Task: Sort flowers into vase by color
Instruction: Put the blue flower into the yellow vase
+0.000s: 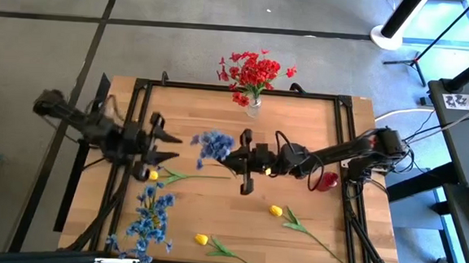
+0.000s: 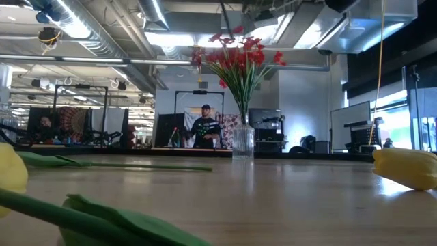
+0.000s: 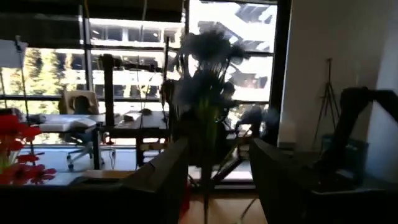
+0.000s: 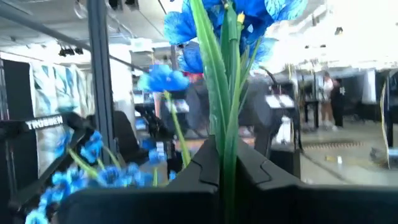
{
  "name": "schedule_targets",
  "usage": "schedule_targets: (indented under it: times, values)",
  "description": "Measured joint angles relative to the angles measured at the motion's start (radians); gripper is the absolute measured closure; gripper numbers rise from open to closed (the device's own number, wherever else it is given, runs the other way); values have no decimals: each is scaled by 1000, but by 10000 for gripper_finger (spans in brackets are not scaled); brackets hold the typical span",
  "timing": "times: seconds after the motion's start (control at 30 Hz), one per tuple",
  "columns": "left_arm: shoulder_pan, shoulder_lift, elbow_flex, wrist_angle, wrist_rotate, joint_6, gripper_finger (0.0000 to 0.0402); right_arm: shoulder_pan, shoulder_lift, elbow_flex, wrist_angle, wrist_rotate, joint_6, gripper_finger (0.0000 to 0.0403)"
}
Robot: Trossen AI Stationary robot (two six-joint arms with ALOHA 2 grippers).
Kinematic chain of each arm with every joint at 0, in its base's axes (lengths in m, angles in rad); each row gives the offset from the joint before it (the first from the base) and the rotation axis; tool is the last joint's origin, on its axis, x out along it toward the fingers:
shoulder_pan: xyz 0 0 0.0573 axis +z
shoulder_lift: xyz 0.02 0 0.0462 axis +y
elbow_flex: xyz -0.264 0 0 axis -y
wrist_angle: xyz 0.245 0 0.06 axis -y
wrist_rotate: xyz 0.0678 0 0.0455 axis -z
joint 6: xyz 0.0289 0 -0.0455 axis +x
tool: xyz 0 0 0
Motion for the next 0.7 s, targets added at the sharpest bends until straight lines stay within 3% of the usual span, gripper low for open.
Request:
schedule_targets:
  times: [0.17, 0.33, 0.47, 0.57, 0.7]
  values:
    - [269, -8, -3, -66, 525, -37, 237, -4, 57, 94, 6, -15, -58, 389]
    - [468, -2, -4, -104, 871, -13, 237, -23, 149, 227, -82, -32, -66, 379]
    - [556, 12, -33, -74, 909, -44, 237, -36, 201, 295, -127, -48, -66, 391]
    - [564, 21, -66, -55, 951, -51, 237, -34, 212, 304, -146, -14, -66, 393]
    - [536, 39, -123, 143, 949, -84, 237, -33, 231, 304, -120, 30, -65, 381]
